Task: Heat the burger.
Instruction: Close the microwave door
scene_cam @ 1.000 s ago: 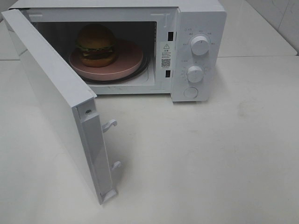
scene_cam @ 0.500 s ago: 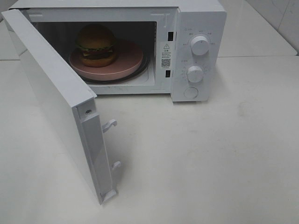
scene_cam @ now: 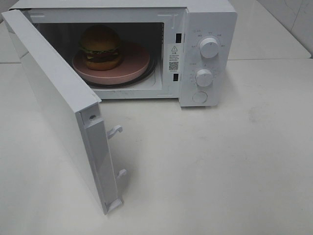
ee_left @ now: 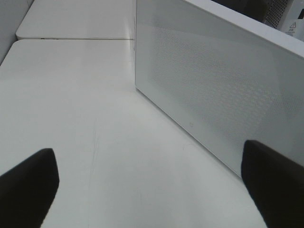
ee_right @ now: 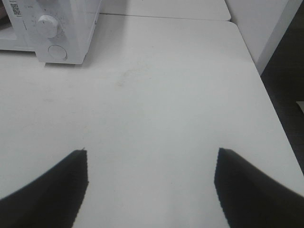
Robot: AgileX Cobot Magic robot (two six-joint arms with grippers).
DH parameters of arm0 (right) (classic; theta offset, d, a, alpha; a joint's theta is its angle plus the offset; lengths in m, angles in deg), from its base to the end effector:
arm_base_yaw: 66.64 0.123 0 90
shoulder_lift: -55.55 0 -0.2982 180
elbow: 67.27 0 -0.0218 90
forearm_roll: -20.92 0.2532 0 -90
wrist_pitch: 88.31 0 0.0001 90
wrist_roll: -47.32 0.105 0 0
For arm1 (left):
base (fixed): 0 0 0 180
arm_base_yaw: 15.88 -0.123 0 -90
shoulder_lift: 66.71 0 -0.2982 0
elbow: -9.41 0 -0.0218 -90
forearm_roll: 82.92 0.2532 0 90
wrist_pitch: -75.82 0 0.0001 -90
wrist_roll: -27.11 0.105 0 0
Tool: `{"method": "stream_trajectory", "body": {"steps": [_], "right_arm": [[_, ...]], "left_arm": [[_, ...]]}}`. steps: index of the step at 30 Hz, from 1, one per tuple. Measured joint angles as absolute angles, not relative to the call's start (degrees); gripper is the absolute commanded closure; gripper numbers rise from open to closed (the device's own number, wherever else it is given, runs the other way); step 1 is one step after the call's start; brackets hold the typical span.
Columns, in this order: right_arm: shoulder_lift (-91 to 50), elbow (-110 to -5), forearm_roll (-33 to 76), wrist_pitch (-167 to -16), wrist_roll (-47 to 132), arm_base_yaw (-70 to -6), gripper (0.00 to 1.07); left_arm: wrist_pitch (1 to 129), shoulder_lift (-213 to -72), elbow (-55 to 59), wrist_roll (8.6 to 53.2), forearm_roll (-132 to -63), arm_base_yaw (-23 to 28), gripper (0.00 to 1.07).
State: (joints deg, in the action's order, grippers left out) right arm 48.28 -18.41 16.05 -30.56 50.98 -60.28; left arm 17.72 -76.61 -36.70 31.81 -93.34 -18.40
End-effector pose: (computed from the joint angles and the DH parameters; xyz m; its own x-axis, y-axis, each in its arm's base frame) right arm -0.0011 -0.0077 0.2776 -0.4016 -0.0263 -0.9154 -0.0378 0.9992 -0.0121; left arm -0.0003 -0.0162 0.2921 -0.4027 -0.0324 -0.9148 0.0911 0.9930 -0.0753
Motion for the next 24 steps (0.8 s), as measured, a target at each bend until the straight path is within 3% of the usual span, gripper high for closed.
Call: {"method": "stream_trajectory", "body": {"steps": [3, 8, 9, 10, 12, 13, 14, 15, 17, 19, 24], "right_arm": [[48.28, -18.41, 16.05, -30.56, 50.98, -60.28, 0.35], [48.28, -18.41, 16.05, -30.56, 50.98, -60.28, 0.35], [48.28, -18.41, 16.05, -30.56, 50.98, -60.28, 0.35], [48.28, -18.41, 16.05, -30.56, 50.98, -60.28, 0.35], [48.28, -18.41, 16.05, -30.56, 50.98, -60.28, 0.35], [48.28, -18.41, 16.05, -30.56, 50.98, -60.28, 0.35], [48.28, -18.41, 16.05, -30.56, 50.98, -60.28, 0.35], [48.28, -18.41, 16.05, -30.56, 50.98, -60.28, 0.35], [48.28, -18.41, 16.05, -30.56, 50.98, -60.28, 0.35], [48.28, -18.41, 16.05, -30.56, 50.98, -60.28, 0.35], [48.28, -18.41, 16.05, -30.56, 50.98, -60.28, 0.35]], "left_arm": [[18.35, -77.59, -36.64, 31.81, -93.34, -18.4, 0.15], [24.59, -85.26, -36.64, 31.81, -93.34, -18.4, 0.41], [24.59, -85.26, -36.64, 31.81, -93.34, -18.4, 0.41], [26.83, -87.44, -36.64, 31.81, -93.4, -18.4, 0.5], [27.97, -88.59, -36.64, 31.81, -93.46, -18.4, 0.54], [29.75, -90.82, -36.64, 31.81, -93.74, -18.4, 0.64], [29.75, -90.82, -36.64, 31.81, -93.74, -18.4, 0.64], [31.35, -93.06, -36.64, 31.81, -93.8, -18.4, 0.76], [32.27, -94.37, -36.64, 31.81, -93.8, -18.4, 0.81], [34.56, -98.5, -36.64, 31.81, -93.92, -18.4, 1.01], [39.2, -104.4, -36.64, 31.87, -94.37, -18.4, 1.07]]}}
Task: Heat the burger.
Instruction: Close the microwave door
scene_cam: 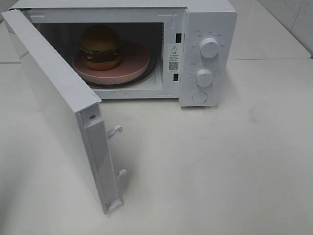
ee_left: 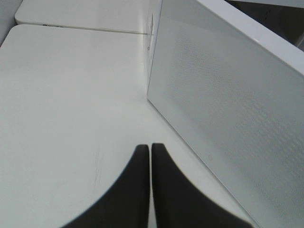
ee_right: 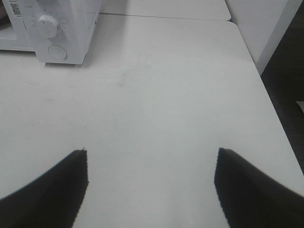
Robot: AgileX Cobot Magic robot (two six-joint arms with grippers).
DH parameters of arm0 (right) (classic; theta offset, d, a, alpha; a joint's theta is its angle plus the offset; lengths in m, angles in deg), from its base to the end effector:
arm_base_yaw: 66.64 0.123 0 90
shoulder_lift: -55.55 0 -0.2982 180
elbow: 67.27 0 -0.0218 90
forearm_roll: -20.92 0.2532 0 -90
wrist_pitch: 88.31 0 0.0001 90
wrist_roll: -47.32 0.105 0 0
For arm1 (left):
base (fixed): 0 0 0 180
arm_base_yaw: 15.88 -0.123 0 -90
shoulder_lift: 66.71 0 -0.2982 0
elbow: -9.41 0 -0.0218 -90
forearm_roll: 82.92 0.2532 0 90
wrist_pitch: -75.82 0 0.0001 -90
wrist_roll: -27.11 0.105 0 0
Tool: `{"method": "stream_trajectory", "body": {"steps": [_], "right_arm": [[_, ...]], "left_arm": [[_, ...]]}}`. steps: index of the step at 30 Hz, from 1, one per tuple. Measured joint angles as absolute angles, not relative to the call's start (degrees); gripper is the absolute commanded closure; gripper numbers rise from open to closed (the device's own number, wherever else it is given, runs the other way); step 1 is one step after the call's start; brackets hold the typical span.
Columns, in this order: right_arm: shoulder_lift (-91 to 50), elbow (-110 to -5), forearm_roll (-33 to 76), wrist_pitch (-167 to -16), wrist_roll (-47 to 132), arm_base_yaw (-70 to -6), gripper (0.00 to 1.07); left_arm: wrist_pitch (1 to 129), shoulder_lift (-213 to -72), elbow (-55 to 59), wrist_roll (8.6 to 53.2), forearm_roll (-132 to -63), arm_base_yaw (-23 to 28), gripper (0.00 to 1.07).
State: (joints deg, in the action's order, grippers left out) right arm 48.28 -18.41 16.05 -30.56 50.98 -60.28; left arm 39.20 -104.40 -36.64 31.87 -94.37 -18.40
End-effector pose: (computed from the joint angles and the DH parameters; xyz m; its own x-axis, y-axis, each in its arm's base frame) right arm -0.0011 -0.0077 0.2776 -0.4016 -0.0263 -0.9154 -0.0378 0.9992 -0.0121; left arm 0.1042 -0.0079 0.3027 -0.4997 -0.0995 -0.8604 0.0201 0.9918 -0.1264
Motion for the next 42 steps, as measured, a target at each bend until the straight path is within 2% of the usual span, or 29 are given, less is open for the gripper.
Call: {"method": "stream_trajectory", "body": {"steps": [4, 11, 18, 24, 27, 29, 30, 31, 32, 33, 35, 36, 38, 41, 42], "right_arm": [[48.28, -18.41, 16.1, -30.56, 50.98, -60.28, 0.35], [48.28, -18.41, 16.1, -30.56, 50.98, -60.28, 0.35], [48.28, -18.41, 16.1, -30.56, 50.98, -60.28, 0.35], [48.28, -18.41, 16.16, -30.56, 50.98, -60.28, 0.35], [48.28, -18.41, 16.16, -30.56, 50.98, -60.28, 0.35], [48.28, -18.41, 16.16, -30.56, 50.98, -60.28, 0.35], [48.28, -18.41, 16.16, -30.56, 50.98, -60.28, 0.35], [48.28, -18.41, 16.16, -30.56, 50.98, -60.28, 0.35], [48.28, -18.41, 16.16, -30.56, 50.98, -60.28, 0.35], [48.28, -18.41, 16.16, -30.56, 50.98, -60.28, 0.35], [48.28, -18.41, 16.16, -30.56, 50.98, -60.28, 0.35], [48.28, -18.41, 16.16, -30.56, 50.98, -60.28, 0.35], [48.28, -18.41, 16.16, -30.56, 50.98, -60.28, 0.35], [48.28, -18.41, 16.16, -30.56, 50.98, -60.28, 0.35], [48.28, -18.41, 16.16, -30.56, 50.98, -60.28, 0.35]], "left_arm": [[43.96, -107.21, -36.76, 32.55, -94.89, -18.4, 1.07], [66.25, -111.91, -43.58, 35.07, -99.82, -18.4, 1.07], [78.97, -115.12, -49.82, 35.3, -100.39, -18.4, 1.07], [89.62, -119.24, -53.95, 34.56, -98.04, -18.4, 1.07], [94.21, -121.76, -54.46, 32.44, -94.72, -18.4, 1.07], [96.84, -124.68, -54.63, 28.77, -89.33, -18.4, 1.07], [96.84, -124.68, -54.63, 28.77, -89.33, -18.4, 1.07], [98.56, -127.03, -54.69, 24.7, -84.23, -18.4, 1.07], [99.82, -128.35, -54.69, 22.47, -81.37, -18.4, 1.07], [99.82, -128.35, -54.69, 22.47, -81.37, -18.4, 1.07], [106.35, -133.39, -54.69, 15.36, -70.77, -18.4, 1.07], [106.35, -133.39, -54.69, 15.36, -70.77, -18.4, 1.07], [111.63, -137.46, -54.69, 11.75, -63.61, -18.4, 1.07], [113.63, -138.95, -54.69, 10.9, -61.83, -18.4, 1.07], [117.35, -141.64, -54.69, 9.69, -59.37, -18.4, 1.07]]}}
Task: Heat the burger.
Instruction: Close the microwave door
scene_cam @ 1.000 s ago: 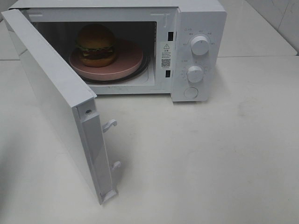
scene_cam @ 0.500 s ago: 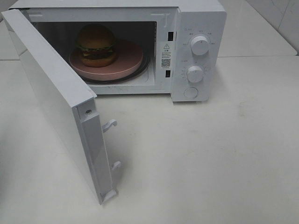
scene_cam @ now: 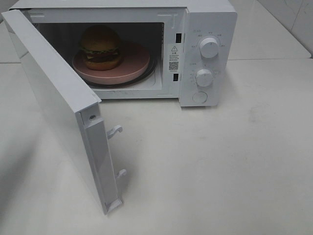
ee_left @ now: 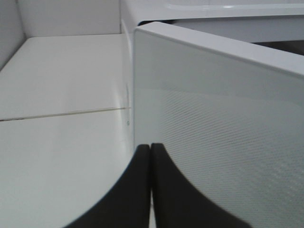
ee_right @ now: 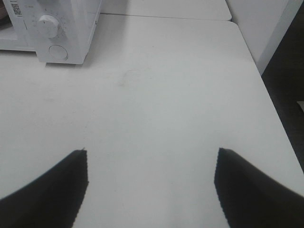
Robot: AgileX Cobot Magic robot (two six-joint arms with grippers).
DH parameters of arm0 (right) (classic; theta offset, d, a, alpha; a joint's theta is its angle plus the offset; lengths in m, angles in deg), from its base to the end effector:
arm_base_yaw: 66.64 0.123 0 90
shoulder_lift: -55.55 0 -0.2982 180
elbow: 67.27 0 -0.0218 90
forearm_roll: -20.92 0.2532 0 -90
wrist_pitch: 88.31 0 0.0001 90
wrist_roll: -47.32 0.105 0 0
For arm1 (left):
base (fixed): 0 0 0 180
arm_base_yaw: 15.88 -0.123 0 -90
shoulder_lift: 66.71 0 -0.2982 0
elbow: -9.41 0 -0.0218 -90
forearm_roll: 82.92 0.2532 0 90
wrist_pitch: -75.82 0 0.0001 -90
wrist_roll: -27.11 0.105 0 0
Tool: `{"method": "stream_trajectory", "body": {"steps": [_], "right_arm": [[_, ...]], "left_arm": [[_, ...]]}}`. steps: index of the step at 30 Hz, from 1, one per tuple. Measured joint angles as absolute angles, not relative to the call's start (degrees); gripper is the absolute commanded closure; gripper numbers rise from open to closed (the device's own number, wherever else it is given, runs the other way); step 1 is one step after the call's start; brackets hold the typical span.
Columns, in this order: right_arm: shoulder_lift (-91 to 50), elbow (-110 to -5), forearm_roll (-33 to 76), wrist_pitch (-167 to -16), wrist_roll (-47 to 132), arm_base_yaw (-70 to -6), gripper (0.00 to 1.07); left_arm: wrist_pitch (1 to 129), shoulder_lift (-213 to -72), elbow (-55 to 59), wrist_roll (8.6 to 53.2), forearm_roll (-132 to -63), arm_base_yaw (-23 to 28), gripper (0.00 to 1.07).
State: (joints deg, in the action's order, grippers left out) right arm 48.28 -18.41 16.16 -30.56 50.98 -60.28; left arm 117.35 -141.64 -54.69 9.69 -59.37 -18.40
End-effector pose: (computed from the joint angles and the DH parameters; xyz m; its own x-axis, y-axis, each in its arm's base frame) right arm -0.0011 -0.0075 0.2776 -0.4017 -0.0252 -0.9154 -0.0389 0.9992 -0.0105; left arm 0.2057 -0.0188 0.2165 -0.1703 0.0035 -0.9854 0.2202 0.9748 -0.0346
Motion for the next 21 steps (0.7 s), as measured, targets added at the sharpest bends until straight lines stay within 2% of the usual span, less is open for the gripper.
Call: {"method": "stream_trajectory", "body": {"steps": [4, 8, 14, 15, 19, 21], "right_arm": [[48.28, -18.41, 16.16, -30.56, 50.98, -60.28, 0.35], [48.28, -18.41, 16.16, -30.56, 50.98, -60.28, 0.35], [48.28, -18.41, 16.16, -30.56, 50.98, -60.28, 0.35], [48.28, -18.41, 16.16, -30.56, 50.98, -60.28, 0.35], [48.28, -18.41, 16.16, -30.56, 50.98, -60.28, 0.35], [48.28, -18.41, 16.16, -30.56, 50.98, -60.28, 0.35]], "left_arm": [[126.69, -147.6, -54.63, 8.83, -56.1, -18.4, 1.07], [129.44, -150.01, -54.63, 8.78, -55.81, -18.05, 1.07], [130.07, -152.99, -52.57, 8.78, -56.5, -12.27, 1.07], [130.07, -154.02, -51.65, 8.78, -57.93, -10.09, 1.07], [130.02, -155.74, -51.02, 8.83, -61.09, -7.17, 1.07], [130.07, -157.51, -51.02, 10.44, -63.89, -4.87, 1.07]]}}
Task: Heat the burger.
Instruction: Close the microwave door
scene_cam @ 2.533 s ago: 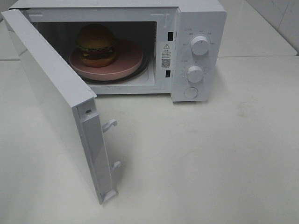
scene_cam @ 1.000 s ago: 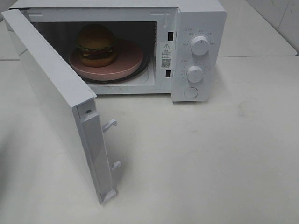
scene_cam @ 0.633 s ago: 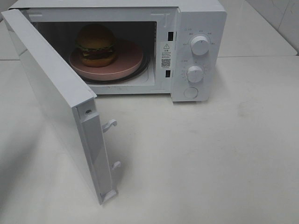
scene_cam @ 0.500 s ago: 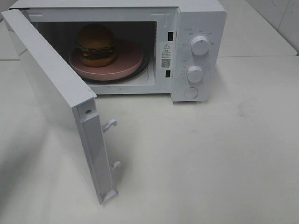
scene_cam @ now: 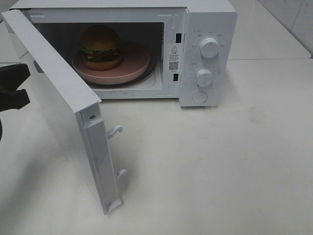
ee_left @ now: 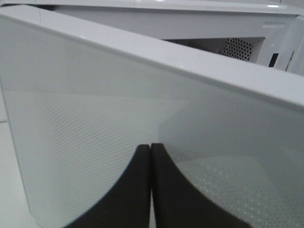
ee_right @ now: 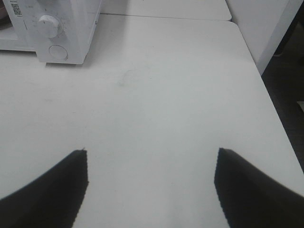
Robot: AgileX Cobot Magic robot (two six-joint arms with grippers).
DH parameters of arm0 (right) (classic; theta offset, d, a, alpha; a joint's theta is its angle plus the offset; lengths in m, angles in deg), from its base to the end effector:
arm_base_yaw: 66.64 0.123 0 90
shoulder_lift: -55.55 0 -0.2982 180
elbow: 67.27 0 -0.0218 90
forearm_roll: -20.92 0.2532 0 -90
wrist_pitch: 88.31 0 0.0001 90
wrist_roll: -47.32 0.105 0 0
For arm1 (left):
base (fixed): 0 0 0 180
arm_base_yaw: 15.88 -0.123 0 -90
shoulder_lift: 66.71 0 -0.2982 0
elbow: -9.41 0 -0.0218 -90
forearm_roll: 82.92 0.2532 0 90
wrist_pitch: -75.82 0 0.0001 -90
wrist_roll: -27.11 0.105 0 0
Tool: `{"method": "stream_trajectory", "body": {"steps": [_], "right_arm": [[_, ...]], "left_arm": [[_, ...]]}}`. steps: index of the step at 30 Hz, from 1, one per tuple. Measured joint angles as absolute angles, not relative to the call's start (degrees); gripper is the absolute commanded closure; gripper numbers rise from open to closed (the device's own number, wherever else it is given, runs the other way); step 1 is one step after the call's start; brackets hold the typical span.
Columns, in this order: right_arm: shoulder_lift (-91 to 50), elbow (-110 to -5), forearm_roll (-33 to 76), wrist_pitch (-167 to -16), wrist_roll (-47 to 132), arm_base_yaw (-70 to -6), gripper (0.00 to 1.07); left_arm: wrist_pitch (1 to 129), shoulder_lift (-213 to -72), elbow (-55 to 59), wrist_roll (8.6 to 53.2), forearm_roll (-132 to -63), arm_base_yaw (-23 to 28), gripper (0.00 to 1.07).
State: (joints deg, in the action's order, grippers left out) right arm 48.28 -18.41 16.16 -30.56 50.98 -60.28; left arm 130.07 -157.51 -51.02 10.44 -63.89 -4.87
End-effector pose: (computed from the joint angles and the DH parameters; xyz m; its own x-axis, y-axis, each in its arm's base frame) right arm -0.0011 -0.0075 0.2776 -0.4017 -0.0252 -0.9154 -0.0389 0.9992 -0.0105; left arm 0.2354 -0.0741 0.1946 -0.1854 -0.0543 -0.9812 0.4258 0.8954 -0.1300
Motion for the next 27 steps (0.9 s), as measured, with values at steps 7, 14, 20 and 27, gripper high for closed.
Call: {"method": "stream_trajectory", "body": {"steps": [7, 14, 20, 27], "right_arm": [[48.28, -18.41, 16.16, -30.56, 50.98, -60.28, 0.35], [48.28, -18.41, 16.16, -30.56, 50.98, -60.28, 0.35], [48.28, -18.41, 16.16, -30.56, 50.98, -60.28, 0.35], [48.28, -18.41, 16.16, -30.56, 50.98, -60.28, 0.35]], "left_arm": [[130.07, -160.61, -51.02, 13.82, -69.28, -0.35, 1.07], [130.13, -163.36, -49.59, 17.31, -77.42, 5.21, 1.07], [129.96, -165.99, -46.04, 17.77, -79.82, 8.71, 1.07], [129.39, -168.69, -42.37, 18.29, -84.35, 12.14, 1.07]]}}
